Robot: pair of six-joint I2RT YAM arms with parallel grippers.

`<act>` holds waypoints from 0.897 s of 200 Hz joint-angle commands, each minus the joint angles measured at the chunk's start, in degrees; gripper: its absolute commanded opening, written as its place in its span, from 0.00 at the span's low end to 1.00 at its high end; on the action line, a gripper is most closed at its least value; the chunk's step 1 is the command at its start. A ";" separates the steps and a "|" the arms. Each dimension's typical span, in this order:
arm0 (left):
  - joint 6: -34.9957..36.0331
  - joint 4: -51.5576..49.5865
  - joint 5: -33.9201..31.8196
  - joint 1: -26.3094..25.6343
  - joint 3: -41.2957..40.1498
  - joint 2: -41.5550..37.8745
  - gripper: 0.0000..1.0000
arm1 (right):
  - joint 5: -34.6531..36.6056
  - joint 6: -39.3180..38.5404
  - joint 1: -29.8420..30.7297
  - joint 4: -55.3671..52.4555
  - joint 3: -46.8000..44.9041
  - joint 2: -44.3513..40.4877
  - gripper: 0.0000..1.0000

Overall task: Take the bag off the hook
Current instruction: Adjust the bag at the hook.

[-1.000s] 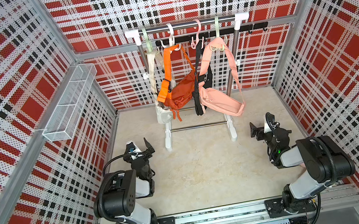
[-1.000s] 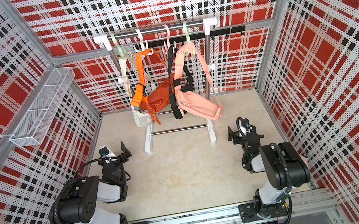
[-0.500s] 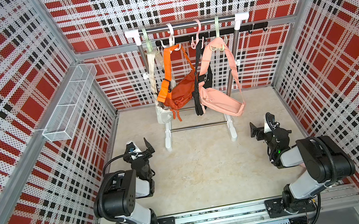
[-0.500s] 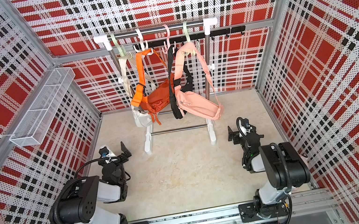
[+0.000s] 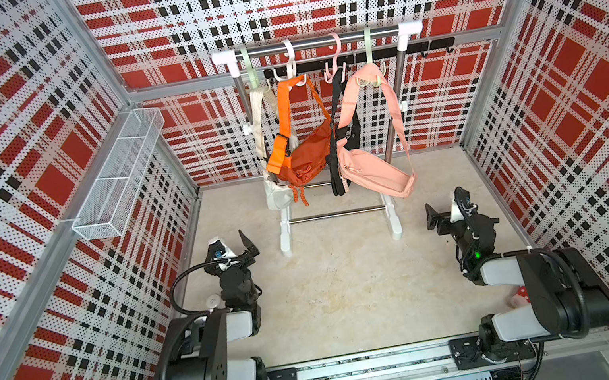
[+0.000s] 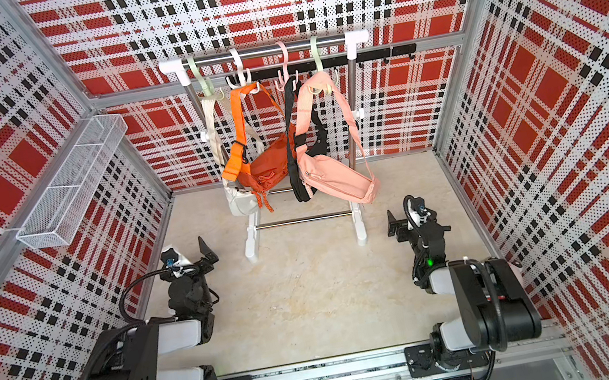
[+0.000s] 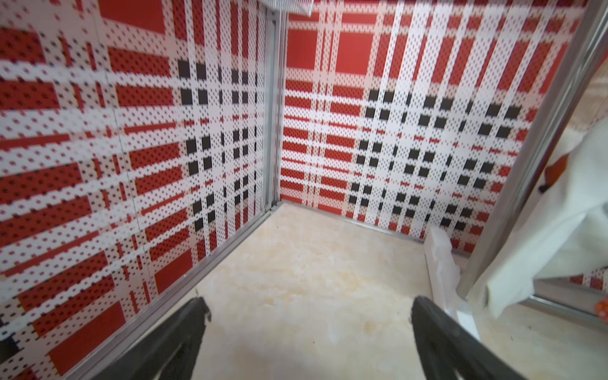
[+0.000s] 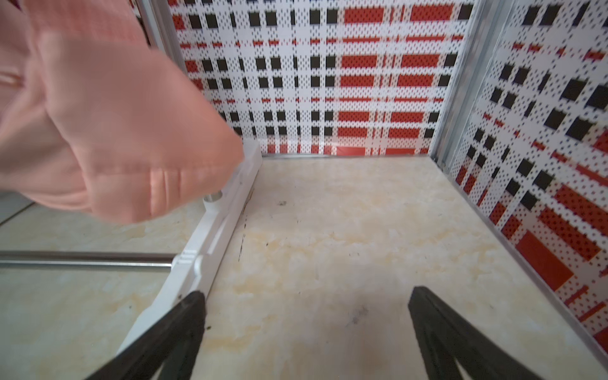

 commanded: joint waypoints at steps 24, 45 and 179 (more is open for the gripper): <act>0.02 -8.73 4.23 -0.72 5.46 -8.64 0.94 | -2.85 4.80 -0.17 -19.08 8.15 -7.48 1.00; -3.10 -18.43 7.85 -1.14 12.43 -10.00 0.91 | -4.28 6.59 0.07 -28.55 14.44 -9.10 1.00; 3.63 -49.31 27.36 -25.51 68.48 9.74 0.73 | -18.47 13.51 1.26 -58.65 52.07 -3.43 0.65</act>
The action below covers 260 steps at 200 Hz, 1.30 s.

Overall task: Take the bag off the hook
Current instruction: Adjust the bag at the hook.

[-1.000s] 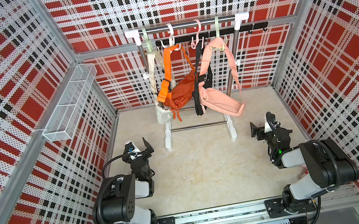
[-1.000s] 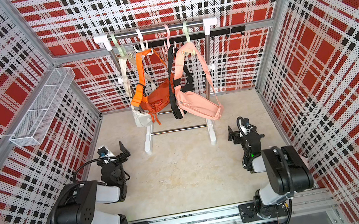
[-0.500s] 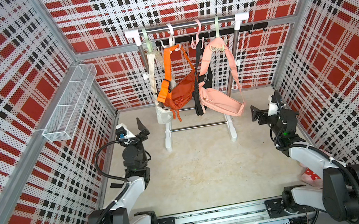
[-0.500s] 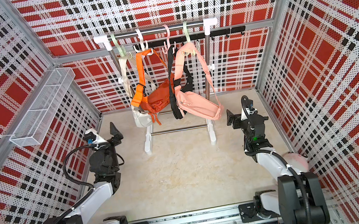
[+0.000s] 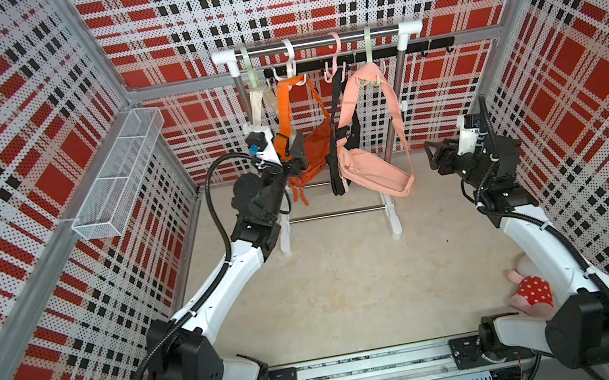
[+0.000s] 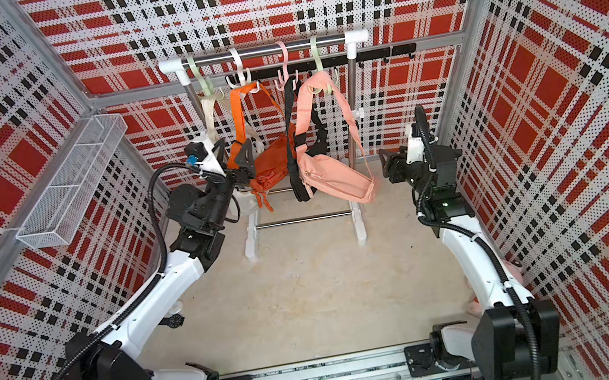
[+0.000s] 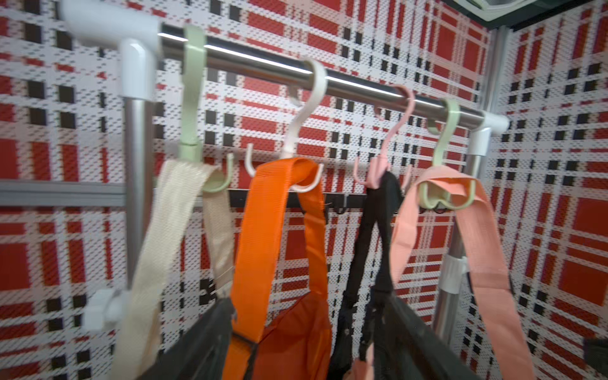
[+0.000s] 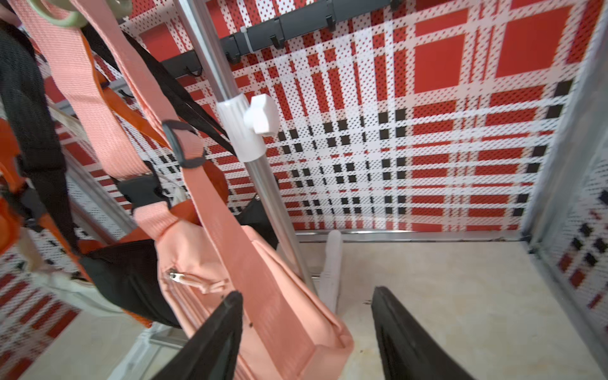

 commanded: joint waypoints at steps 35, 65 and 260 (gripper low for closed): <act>3.12 -23.36 9.83 -4.70 25.96 14.28 0.68 | -7.14 1.65 0.41 -7.30 10.76 3.03 0.64; 3.29 -36.19 11.13 -5.89 43.91 24.95 0.65 | -8.34 2.16 0.88 -8.88 14.89 4.00 0.64; -2.29 -14.92 13.84 -1.93 35.05 27.18 0.60 | -12.92 1.88 3.13 -4.27 14.41 4.81 0.62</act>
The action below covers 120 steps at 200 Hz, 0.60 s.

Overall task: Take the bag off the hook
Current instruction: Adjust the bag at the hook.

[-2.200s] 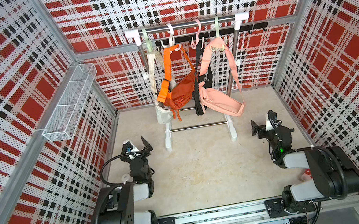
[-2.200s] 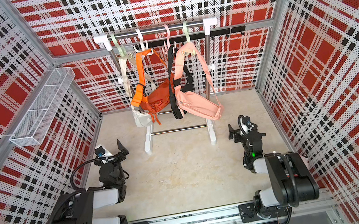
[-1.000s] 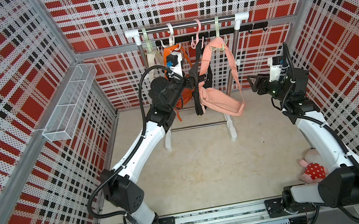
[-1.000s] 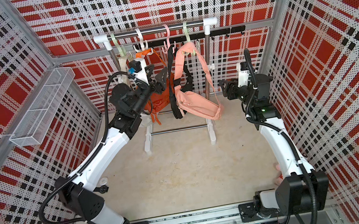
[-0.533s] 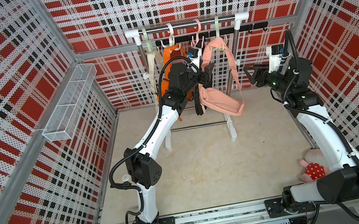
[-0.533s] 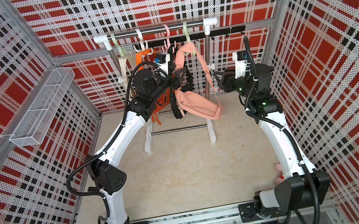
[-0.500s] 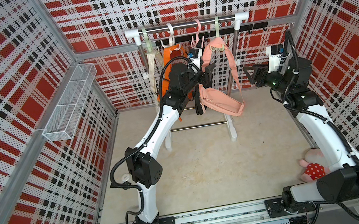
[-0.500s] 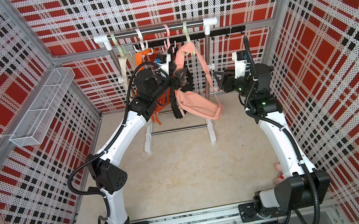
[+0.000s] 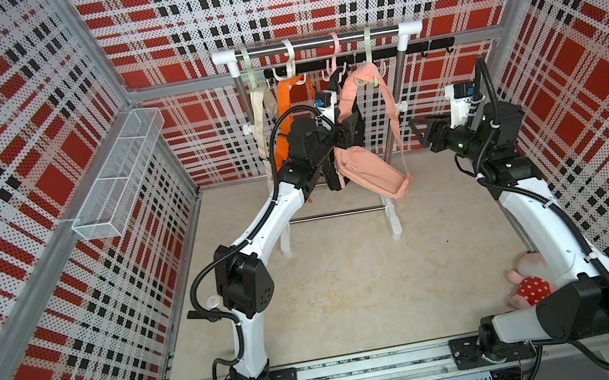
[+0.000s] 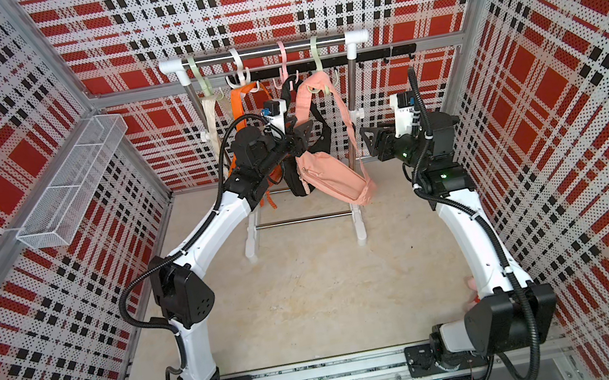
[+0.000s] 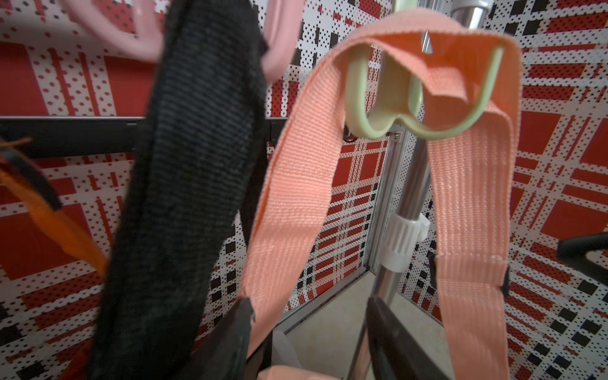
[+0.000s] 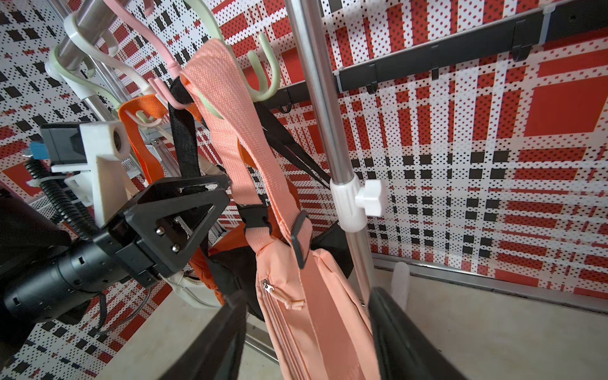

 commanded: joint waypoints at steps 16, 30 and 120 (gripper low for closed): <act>-2.50 8.56 3.35 3.25 -4.59 -4.60 0.60 | -3.18 -0.19 1.12 5.58 -3.66 -2.38 0.62; -6.27 9.59 7.05 5.14 -3.67 -3.36 0.62 | -3.27 -1.01 1.95 5.56 -3.93 -2.89 0.62; -2.93 6.45 13.50 3.42 2.37 1.23 0.64 | 0.33 -2.99 2.55 2.78 -3.57 -3.10 0.60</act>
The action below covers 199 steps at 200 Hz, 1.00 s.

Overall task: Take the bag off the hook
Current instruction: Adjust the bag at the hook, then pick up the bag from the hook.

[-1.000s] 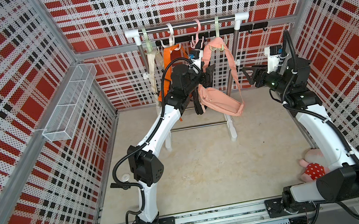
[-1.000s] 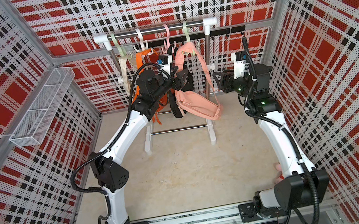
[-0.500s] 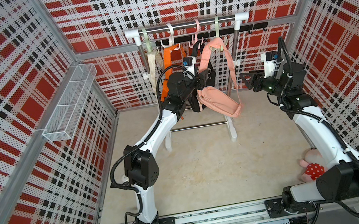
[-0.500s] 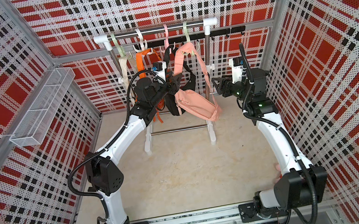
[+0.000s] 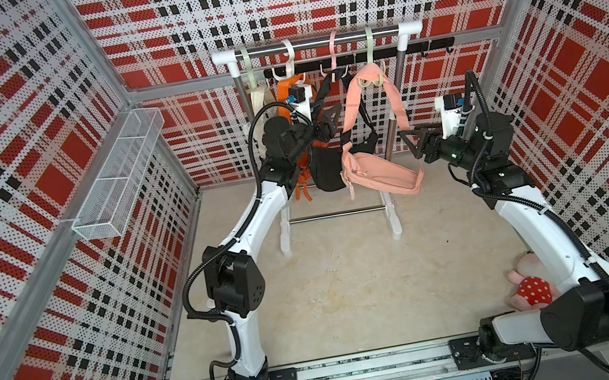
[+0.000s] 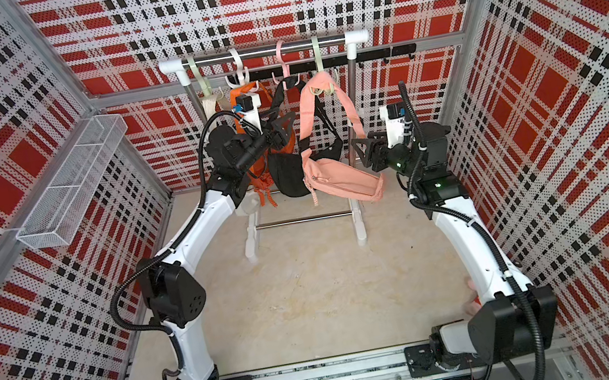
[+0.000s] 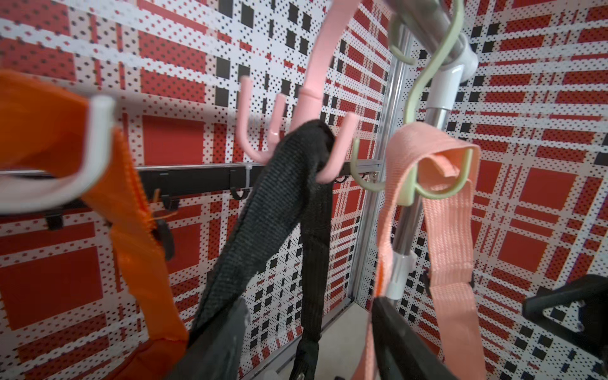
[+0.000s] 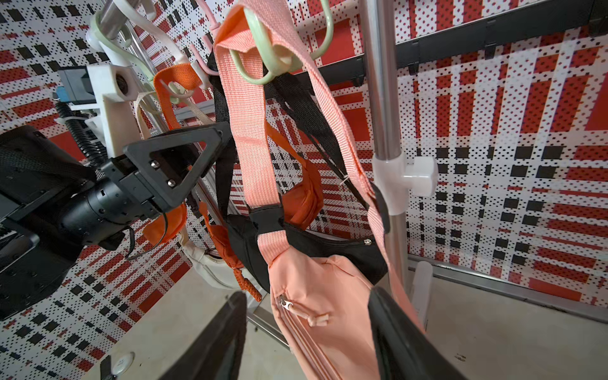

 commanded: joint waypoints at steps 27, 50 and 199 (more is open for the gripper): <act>3.02 -1.07 2.54 -2.14 0.37 0.87 0.64 | 5.59 -1.70 0.22 -3.10 2.28 0.17 0.57; 3.65 -1.70 1.84 -2.41 0.63 1.17 0.64 | 6.74 -2.04 0.17 -4.91 4.29 2.13 0.56; 4.14 -3.30 0.99 -0.78 7.40 5.71 0.68 | -1.14 -2.58 0.27 -0.64 3.46 1.53 0.55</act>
